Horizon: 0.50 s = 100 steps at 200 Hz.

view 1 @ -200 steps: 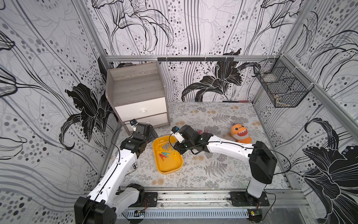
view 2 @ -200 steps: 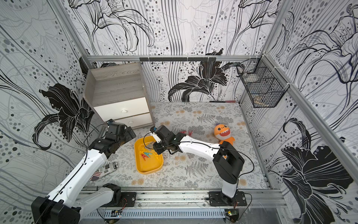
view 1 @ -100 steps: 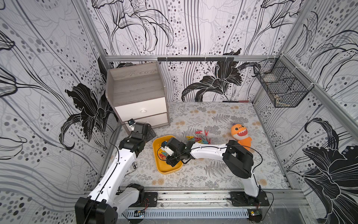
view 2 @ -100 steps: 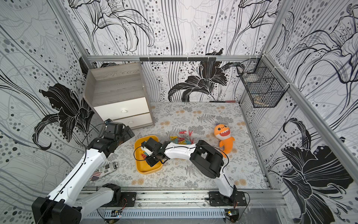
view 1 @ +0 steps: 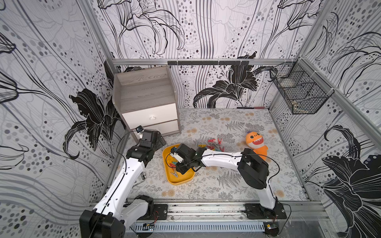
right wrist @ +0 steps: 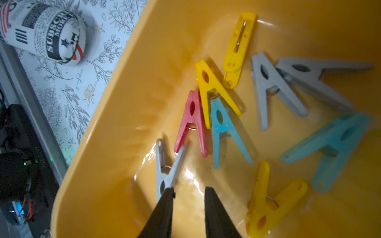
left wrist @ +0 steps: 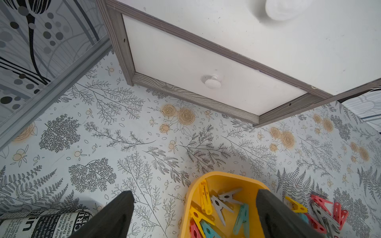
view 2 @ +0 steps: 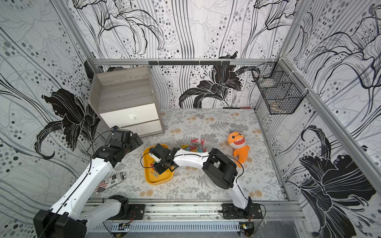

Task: Put the clothespins into the storage box
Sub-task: Place the clothespin in the storage box.

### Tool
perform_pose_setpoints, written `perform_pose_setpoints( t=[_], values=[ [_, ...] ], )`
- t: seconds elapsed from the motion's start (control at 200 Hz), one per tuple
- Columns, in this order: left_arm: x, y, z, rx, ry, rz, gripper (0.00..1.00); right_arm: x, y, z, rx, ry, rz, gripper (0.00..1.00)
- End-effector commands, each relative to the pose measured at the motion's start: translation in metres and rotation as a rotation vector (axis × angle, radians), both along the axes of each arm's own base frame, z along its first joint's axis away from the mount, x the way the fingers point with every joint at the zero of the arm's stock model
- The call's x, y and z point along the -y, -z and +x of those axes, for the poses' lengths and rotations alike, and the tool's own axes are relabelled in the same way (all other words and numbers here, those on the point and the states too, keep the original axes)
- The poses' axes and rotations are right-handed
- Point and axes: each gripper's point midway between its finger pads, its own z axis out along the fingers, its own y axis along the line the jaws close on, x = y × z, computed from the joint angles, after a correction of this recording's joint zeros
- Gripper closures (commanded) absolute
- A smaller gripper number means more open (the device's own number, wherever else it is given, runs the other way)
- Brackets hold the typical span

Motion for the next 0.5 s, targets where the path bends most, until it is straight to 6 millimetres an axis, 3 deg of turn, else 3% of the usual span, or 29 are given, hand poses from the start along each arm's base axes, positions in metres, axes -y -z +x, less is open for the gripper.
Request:
perform_pose_setpoints(
  t=[0.0,0.135,0.285,0.496],
  values=[
    [0.0,-0.014,0.003,0.045,0.003,-0.006,0.03,0.01,-0.039,0.018,0.076,0.026,0.016,0.69],
    [-0.001,-0.014,0.001,0.044,0.003,-0.004,0.03,0.027,-0.049,0.031,0.094,0.069,0.02,0.69],
    [-0.001,-0.012,0.0,0.04,0.005,-0.001,0.03,0.067,-0.052,0.057,0.107,0.189,0.021,0.63],
    [-0.001,-0.01,0.0,0.041,0.005,-0.006,0.03,0.119,-0.034,0.087,0.137,0.301,-0.073,0.62]
  ],
)
